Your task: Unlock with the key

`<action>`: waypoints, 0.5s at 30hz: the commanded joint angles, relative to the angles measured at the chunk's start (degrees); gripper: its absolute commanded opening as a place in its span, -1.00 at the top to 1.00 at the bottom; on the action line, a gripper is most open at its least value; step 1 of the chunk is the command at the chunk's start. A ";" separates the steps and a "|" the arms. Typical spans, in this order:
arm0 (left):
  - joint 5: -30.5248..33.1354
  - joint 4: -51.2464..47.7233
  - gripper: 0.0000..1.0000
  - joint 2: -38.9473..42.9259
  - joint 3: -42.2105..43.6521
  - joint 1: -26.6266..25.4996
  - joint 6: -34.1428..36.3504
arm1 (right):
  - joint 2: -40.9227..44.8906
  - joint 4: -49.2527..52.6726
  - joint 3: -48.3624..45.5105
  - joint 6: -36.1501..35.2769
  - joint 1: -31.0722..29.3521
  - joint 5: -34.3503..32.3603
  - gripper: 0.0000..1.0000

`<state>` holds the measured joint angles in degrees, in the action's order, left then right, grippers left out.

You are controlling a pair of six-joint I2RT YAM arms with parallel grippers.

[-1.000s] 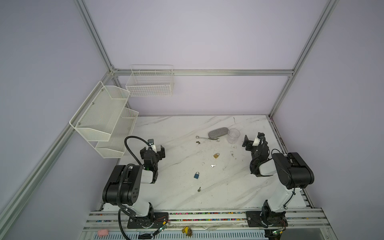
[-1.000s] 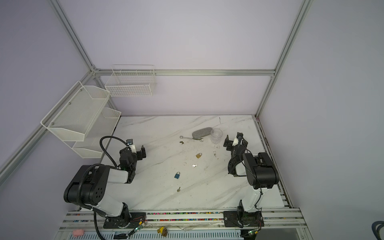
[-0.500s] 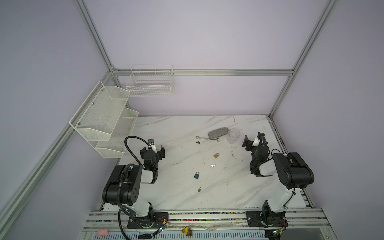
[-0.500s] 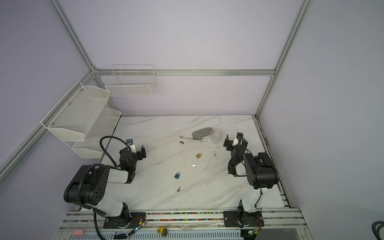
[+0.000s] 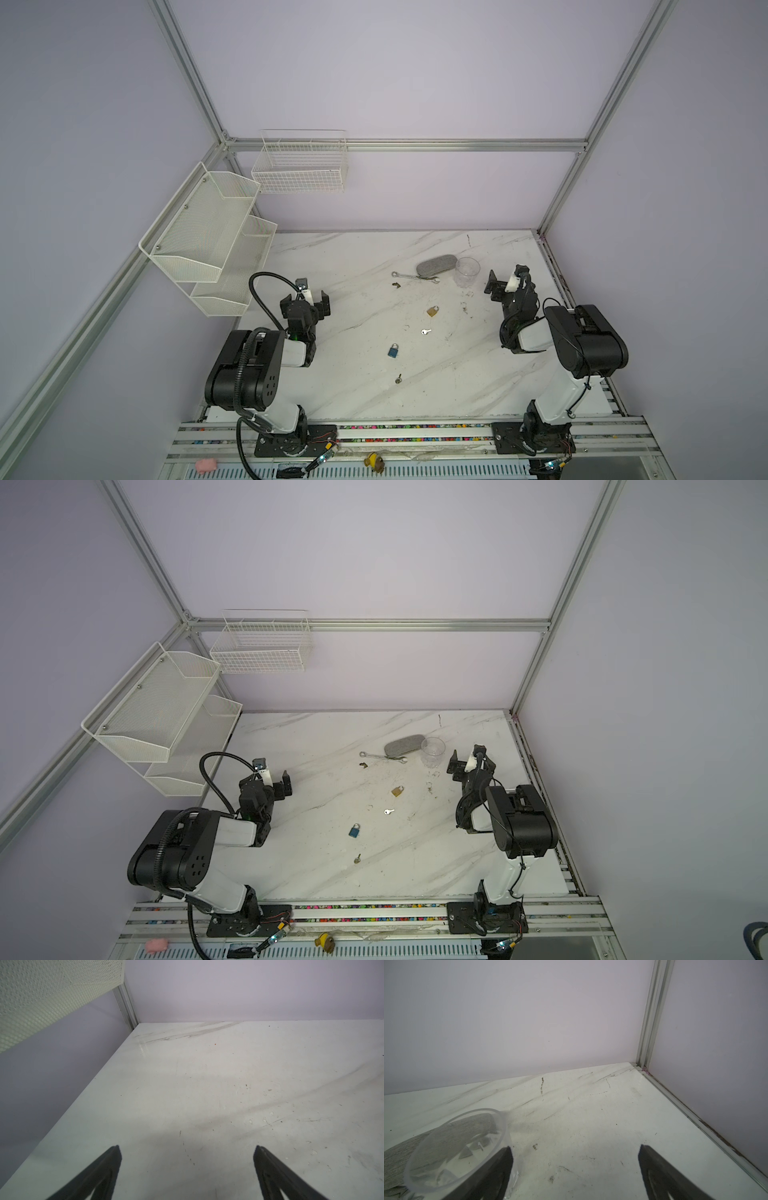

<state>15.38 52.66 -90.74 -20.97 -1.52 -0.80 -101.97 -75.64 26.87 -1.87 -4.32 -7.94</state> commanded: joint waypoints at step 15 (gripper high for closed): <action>-0.70 -2.71 -1.00 8.93 0.32 0.13 0.80 | 5.95 2.72 0.20 -0.31 -0.42 0.04 -0.95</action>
<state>15.14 50.59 -85.38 -20.91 -1.52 -0.78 -99.04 -73.73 26.87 -1.93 -4.32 -7.29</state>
